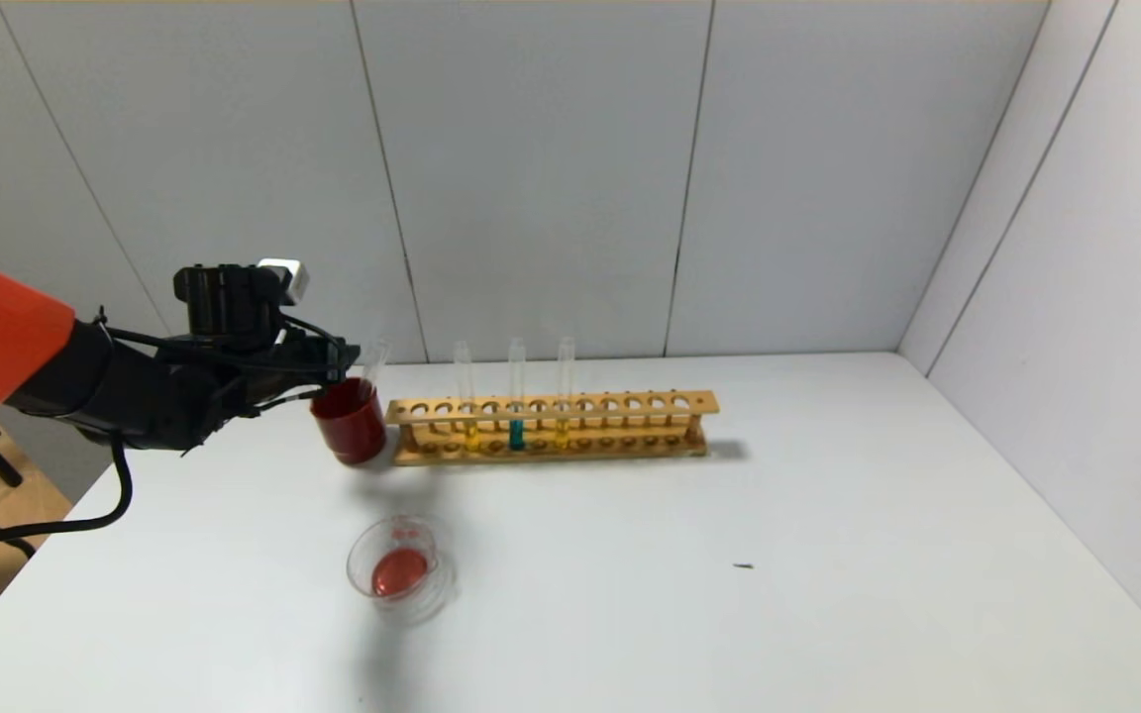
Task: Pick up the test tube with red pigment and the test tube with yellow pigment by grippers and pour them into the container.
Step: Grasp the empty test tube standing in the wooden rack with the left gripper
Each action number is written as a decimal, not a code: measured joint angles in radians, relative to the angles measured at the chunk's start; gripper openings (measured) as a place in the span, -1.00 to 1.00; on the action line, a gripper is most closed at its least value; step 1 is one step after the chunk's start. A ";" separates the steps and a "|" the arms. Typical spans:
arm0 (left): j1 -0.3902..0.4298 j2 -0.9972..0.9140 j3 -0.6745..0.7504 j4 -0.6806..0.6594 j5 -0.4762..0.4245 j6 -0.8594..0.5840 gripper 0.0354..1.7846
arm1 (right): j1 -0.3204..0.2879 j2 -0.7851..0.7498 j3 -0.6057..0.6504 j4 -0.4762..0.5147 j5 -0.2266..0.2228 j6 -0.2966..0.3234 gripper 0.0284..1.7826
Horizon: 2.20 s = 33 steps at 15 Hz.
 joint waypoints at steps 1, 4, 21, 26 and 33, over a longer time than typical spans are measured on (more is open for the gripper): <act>0.000 -0.001 0.000 0.000 0.000 0.000 0.63 | 0.000 0.000 0.000 0.000 0.000 0.000 0.96; 0.000 -0.022 -0.004 0.003 0.000 0.001 0.91 | 0.000 0.000 0.000 0.000 0.000 0.000 0.96; -0.170 -0.652 0.395 0.275 -0.006 0.020 0.96 | 0.000 0.000 0.000 0.000 0.000 0.000 0.96; -0.341 -0.730 0.499 0.278 -0.003 -0.073 0.96 | 0.000 0.000 0.000 0.000 0.000 0.000 0.96; -0.380 -0.561 0.435 0.208 -0.004 -0.123 0.96 | 0.000 0.000 0.000 0.000 0.000 0.000 0.96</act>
